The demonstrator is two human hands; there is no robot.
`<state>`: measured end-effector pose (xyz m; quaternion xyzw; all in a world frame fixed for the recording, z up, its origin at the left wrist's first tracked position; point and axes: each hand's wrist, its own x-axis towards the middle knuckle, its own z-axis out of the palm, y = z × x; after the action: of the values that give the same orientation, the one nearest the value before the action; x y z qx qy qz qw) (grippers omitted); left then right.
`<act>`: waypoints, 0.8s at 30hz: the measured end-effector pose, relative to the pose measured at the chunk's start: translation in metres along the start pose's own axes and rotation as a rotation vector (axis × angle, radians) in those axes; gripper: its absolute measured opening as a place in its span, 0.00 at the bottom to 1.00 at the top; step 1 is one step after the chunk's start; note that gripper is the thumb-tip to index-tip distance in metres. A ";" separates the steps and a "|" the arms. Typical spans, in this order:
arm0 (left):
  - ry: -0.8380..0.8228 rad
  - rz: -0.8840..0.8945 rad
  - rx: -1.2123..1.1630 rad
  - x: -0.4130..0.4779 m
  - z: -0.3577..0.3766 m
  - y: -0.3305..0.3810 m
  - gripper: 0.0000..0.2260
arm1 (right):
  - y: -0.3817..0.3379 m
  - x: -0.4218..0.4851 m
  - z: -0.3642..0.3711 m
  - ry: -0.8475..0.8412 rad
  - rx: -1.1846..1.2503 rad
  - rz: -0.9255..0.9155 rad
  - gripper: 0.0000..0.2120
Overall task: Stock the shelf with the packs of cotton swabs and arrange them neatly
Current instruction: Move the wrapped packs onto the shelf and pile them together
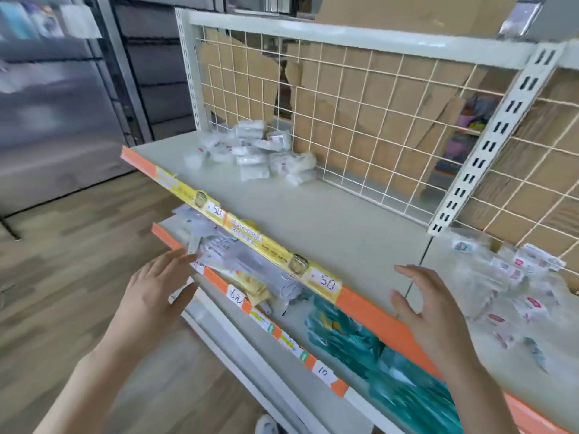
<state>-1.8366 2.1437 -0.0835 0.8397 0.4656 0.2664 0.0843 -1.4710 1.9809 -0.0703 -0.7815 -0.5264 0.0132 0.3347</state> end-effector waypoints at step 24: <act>0.054 -0.054 0.036 0.218 0.036 -0.113 0.24 | -0.044 0.248 0.129 -0.060 0.020 -0.096 0.18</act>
<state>-1.8087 2.3899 -0.0774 0.8207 0.4950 0.2780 0.0639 -1.4451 2.2624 -0.0645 -0.7512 -0.5731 0.0256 0.3266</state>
